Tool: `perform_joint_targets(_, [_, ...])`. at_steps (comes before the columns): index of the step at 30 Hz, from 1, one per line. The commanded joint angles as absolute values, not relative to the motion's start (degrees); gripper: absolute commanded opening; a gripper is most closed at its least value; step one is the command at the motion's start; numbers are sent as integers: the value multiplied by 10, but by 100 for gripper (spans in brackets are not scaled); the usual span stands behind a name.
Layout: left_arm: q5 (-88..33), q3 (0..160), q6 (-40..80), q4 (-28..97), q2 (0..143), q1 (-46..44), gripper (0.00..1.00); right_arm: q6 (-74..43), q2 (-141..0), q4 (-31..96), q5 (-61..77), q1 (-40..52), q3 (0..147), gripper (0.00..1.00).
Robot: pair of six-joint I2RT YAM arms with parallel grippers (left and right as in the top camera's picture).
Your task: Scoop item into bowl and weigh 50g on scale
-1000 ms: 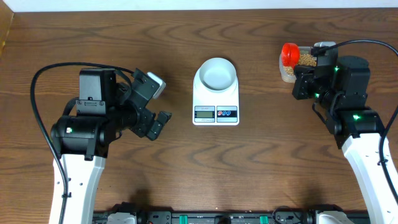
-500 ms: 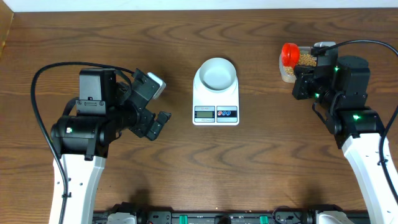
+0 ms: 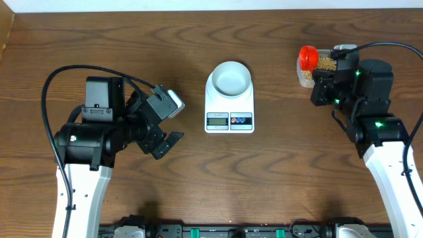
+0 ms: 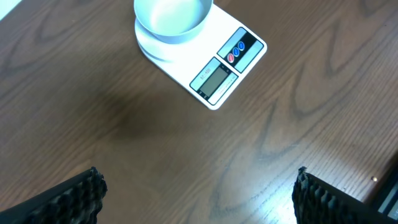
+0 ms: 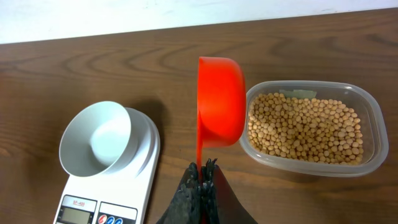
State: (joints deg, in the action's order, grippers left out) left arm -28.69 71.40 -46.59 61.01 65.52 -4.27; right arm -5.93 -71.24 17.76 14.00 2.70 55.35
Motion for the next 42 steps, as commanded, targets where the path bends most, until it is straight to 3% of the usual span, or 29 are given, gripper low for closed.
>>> perform_joint_targets(1, [-300, 726, -458, 606, 651, -40, 98, -66, -710, 176, 136, 23, 566, 1])
perform_joint_targets(27, [-300, 726, -458, 608, 651, -40, 98, -65, -710, 178, 136, 23, 566, 1])
perform_joint_targets(42, [-300, 726, -458, 608, 651, -40, 98, 19, -710, 223, 131, 23, 571, 1])
